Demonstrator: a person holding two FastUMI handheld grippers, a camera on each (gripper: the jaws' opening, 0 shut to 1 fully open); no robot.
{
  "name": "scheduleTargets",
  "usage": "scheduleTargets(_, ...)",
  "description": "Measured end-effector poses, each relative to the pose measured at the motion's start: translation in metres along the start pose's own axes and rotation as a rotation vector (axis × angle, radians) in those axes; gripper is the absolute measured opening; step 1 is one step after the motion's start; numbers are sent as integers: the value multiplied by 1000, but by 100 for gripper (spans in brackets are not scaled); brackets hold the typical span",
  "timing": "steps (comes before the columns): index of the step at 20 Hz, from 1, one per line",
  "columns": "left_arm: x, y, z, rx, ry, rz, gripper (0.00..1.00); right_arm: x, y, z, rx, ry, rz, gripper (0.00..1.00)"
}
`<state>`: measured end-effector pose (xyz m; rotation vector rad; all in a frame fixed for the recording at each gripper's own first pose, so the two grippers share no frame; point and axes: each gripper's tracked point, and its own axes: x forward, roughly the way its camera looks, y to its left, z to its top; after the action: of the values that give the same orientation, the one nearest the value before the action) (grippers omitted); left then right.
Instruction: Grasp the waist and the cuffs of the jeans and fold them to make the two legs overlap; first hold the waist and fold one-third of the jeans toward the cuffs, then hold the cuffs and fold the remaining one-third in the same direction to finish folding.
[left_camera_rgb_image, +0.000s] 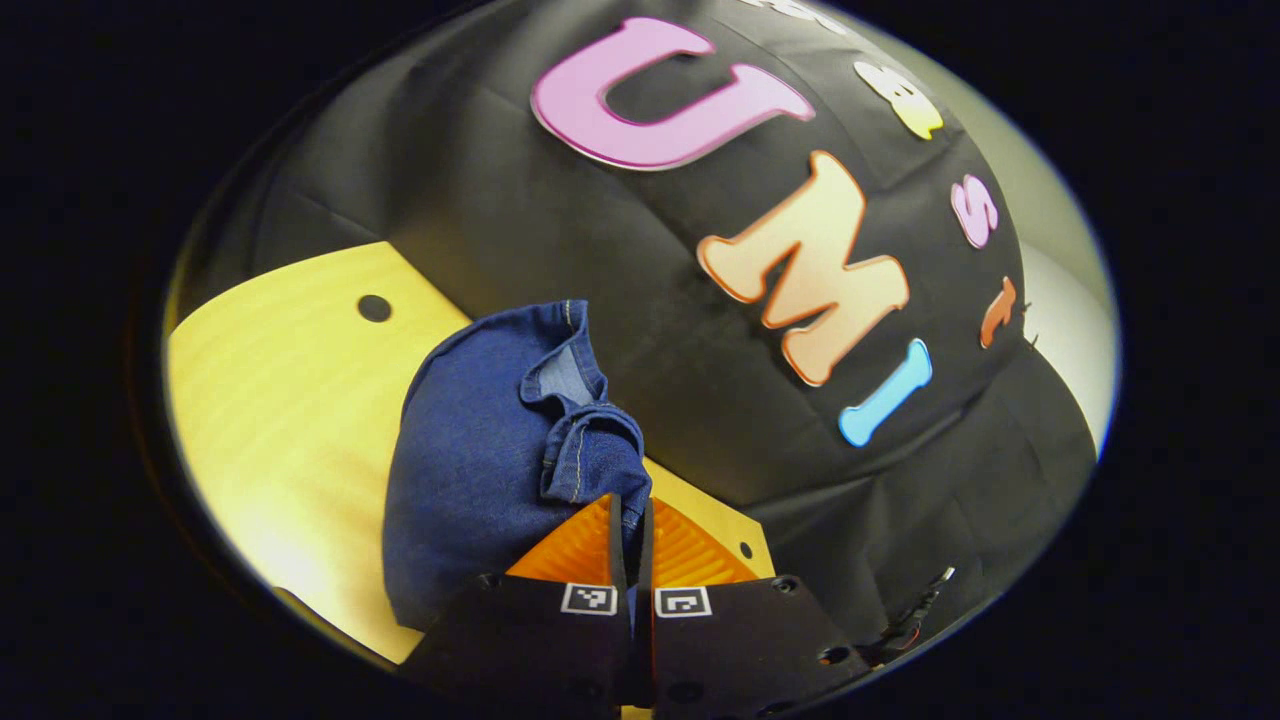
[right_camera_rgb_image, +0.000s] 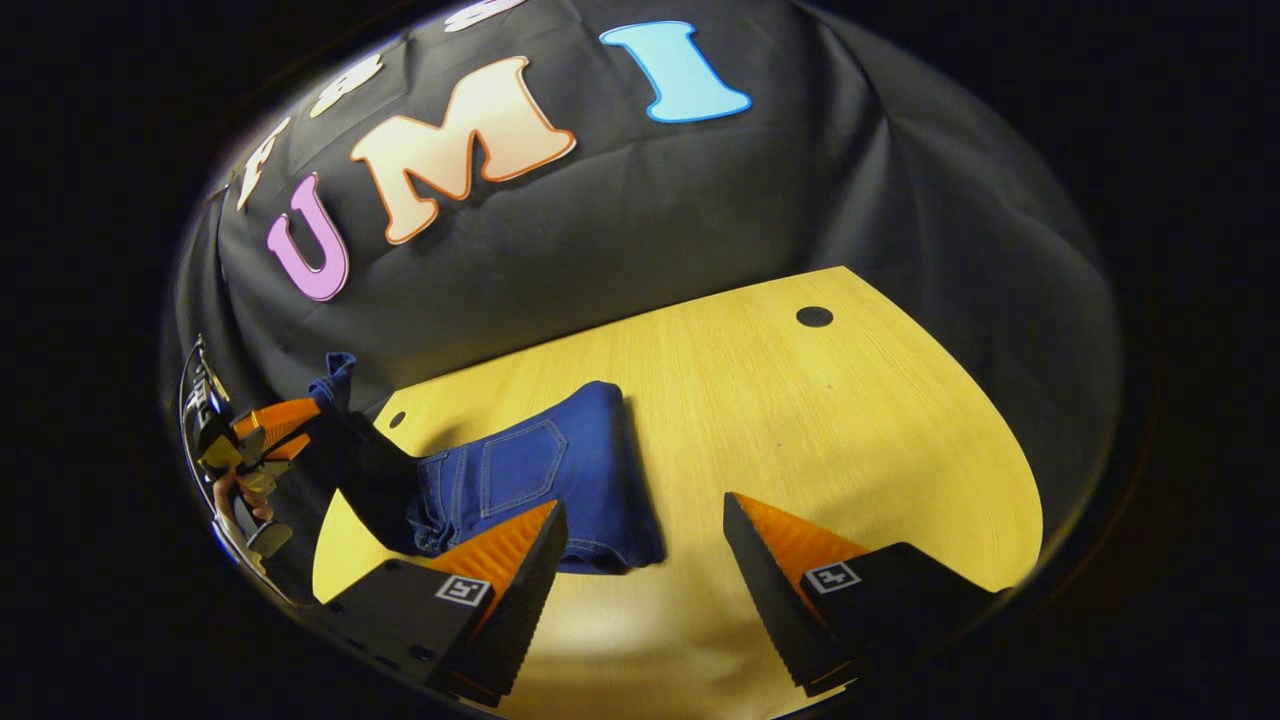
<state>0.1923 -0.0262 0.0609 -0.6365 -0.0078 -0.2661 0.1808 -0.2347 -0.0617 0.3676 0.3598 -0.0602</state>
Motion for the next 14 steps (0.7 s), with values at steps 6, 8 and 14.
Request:
scheduleTargets(6, 38, -53, -52, 108, 72, -8, 0, -5, -42, 12, 8, 0, 41, 98)
scheduleTargets(8, 45, -65, -83, 139, 112, -12, 0, -4, -57, 16, 13, 0, 47, 97)
scheduleTargets(14, 39, -47, -195, 297, 258, 81, 0, -1, -66, 18, 10, 7, 90, 97)
